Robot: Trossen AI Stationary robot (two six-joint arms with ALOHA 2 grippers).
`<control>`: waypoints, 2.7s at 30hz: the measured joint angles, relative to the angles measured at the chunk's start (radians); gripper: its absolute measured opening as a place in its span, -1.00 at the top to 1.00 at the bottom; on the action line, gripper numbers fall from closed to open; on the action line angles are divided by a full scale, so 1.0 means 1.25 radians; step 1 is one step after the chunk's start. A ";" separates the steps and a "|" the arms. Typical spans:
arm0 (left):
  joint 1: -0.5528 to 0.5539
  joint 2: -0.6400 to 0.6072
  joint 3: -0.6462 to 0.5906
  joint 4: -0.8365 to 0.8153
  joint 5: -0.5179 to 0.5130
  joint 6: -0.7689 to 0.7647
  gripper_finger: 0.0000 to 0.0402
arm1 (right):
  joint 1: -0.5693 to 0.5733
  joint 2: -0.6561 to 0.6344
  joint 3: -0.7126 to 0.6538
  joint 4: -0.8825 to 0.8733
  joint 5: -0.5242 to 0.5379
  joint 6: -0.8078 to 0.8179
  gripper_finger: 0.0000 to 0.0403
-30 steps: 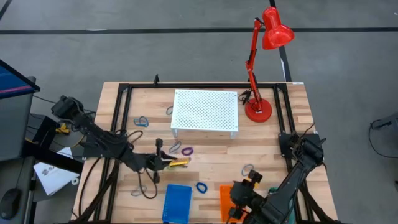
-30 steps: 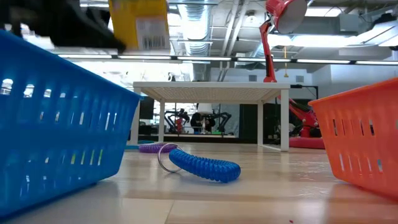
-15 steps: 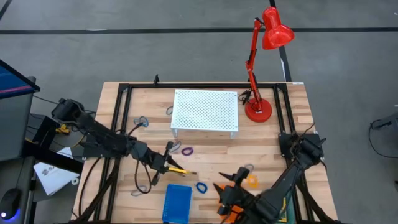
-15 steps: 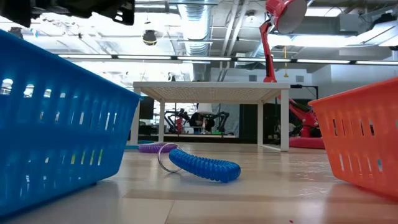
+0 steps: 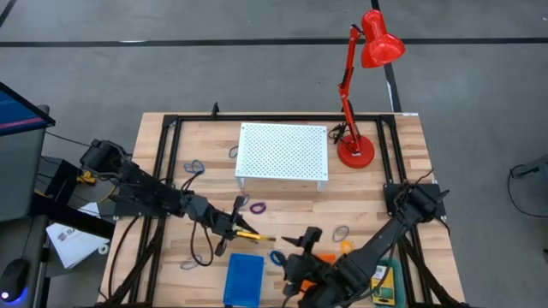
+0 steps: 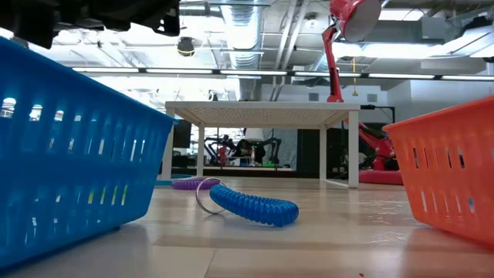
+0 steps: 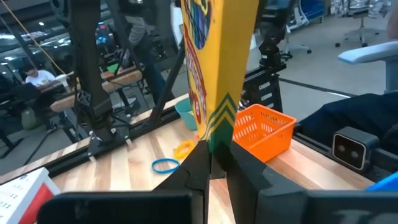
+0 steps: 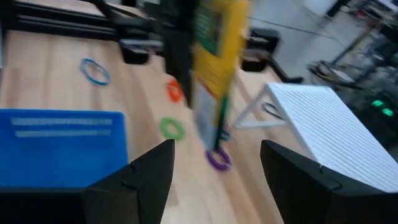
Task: Pick & Place Office Desk Supplies
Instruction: Put the yellow crayon box into the green bin
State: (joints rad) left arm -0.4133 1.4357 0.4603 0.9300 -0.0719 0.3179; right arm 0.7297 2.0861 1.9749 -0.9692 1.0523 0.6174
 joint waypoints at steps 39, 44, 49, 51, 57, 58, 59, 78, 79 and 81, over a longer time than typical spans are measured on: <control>-0.001 0.000 0.010 0.010 0.036 0.020 0.87 | -0.099 0.000 -0.001 0.272 -0.164 -0.351 0.87; -0.001 0.000 0.010 0.015 0.034 0.014 0.78 | -0.097 0.000 -0.001 0.271 -0.131 -0.355 0.87; -0.011 -0.002 0.011 0.018 0.028 0.011 0.62 | -0.089 0.002 0.024 0.237 -0.096 -0.373 0.84; -0.010 -0.002 0.011 0.018 0.028 0.011 0.56 | -0.085 0.002 0.054 0.200 -0.090 -0.375 0.87; -0.011 -0.010 0.010 -0.024 -0.001 0.011 0.41 | -0.052 0.000 0.196 -0.030 -0.042 -0.290 0.87; -0.011 -0.016 0.010 -0.028 -0.003 0.010 0.39 | -0.046 0.001 0.221 -0.082 -0.043 -0.253 0.87; -0.011 -0.021 0.010 -0.032 -0.004 0.010 0.37 | -0.039 0.001 0.242 -0.137 -0.047 -0.206 0.87; -0.011 -0.114 0.009 -0.138 -0.005 0.005 0.33 | 0.060 -0.027 0.115 -0.482 -0.438 0.548 0.86; -0.010 -0.114 0.009 -0.141 -0.005 0.005 0.33 | 0.064 -0.026 0.102 -0.482 -0.464 0.571 0.86; -0.009 -0.113 0.009 -0.152 -0.008 0.005 0.32 | 0.074 -0.026 0.078 -0.481 -0.514 0.618 0.86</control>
State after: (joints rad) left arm -0.4248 1.2941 0.4713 0.7397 -0.0821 0.3244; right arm 0.8219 2.0541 2.0722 -1.5707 0.4095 1.3905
